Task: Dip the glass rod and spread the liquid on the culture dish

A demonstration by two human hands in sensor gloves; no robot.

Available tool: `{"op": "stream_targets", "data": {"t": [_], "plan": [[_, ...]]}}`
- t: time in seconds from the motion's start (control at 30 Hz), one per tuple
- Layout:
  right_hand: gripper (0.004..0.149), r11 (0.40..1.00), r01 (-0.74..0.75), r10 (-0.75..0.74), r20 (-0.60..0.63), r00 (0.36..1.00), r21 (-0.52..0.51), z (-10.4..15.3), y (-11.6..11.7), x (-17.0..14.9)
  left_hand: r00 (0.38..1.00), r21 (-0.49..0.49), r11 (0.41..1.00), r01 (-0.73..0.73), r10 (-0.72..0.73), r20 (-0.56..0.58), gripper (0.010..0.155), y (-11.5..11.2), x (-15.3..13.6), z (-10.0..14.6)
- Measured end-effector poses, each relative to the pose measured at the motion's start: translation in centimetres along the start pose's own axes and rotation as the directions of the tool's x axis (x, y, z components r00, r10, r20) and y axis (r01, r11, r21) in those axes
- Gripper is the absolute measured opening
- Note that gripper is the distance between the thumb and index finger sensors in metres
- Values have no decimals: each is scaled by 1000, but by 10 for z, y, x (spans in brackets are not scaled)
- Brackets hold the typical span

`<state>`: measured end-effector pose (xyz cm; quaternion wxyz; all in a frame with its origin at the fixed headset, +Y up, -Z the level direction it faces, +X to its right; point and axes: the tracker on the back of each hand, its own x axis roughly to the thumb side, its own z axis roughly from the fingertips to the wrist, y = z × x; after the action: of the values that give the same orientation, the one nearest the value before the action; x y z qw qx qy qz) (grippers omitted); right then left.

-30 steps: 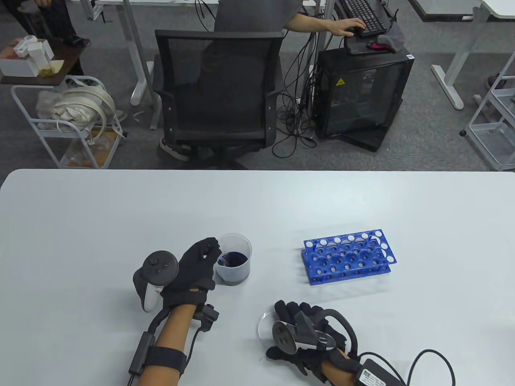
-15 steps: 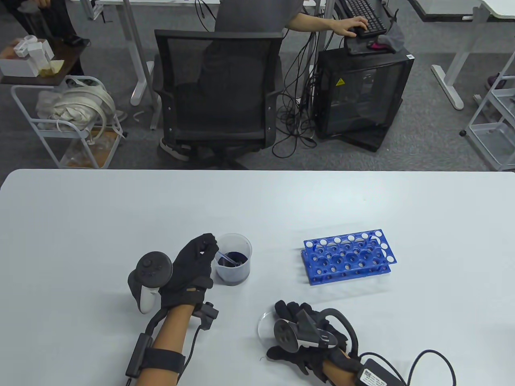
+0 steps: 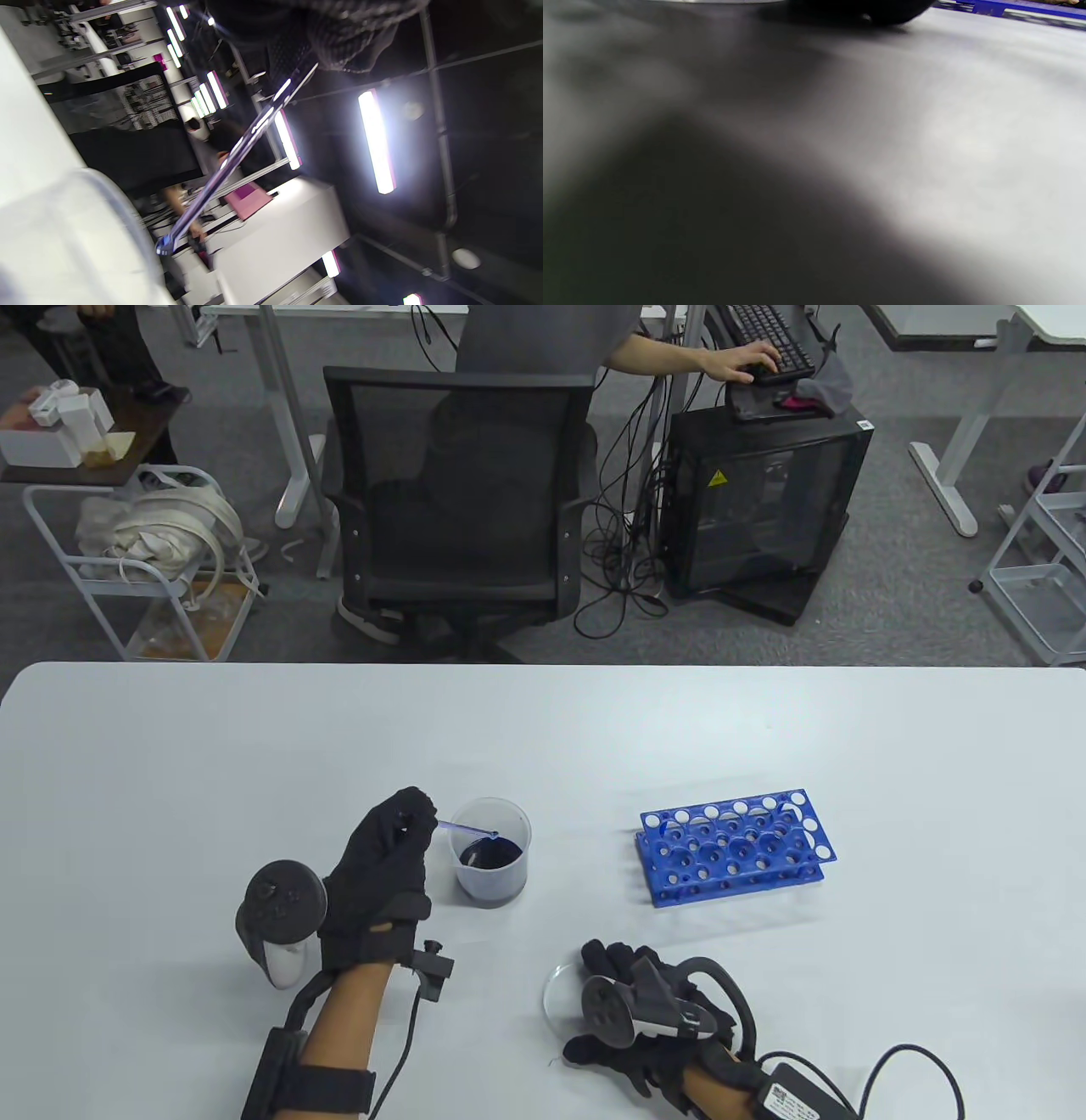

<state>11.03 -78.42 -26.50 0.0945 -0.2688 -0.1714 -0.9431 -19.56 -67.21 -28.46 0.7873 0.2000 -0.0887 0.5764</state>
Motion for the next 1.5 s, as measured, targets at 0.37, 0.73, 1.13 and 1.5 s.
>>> {"op": "stream_targets", "data": {"t": [0.37, 0.73, 1.13, 1.5], "plan": [[107, 999, 48, -48, 7, 999, -4, 0, 1, -5, 998, -279, 959, 55, -41, 55, 44, -71, -7, 60], [107, 999, 39, -39, 3, 999, -2, 2, 1, -5, 992, -410, 903, 126, -117, 47, 45, -103, -19, 66], [107, 999, 45, -45, 5, 999, -1, 2, 1, -6, 967, -389, 890, 239, -183, 176, 46, -89, -10, 71], [106, 999, 48, -48, 7, 999, -2, 2, 1, -6, 996, -449, 889, 92, -82, 41, 46, -112, -21, 74]]}}
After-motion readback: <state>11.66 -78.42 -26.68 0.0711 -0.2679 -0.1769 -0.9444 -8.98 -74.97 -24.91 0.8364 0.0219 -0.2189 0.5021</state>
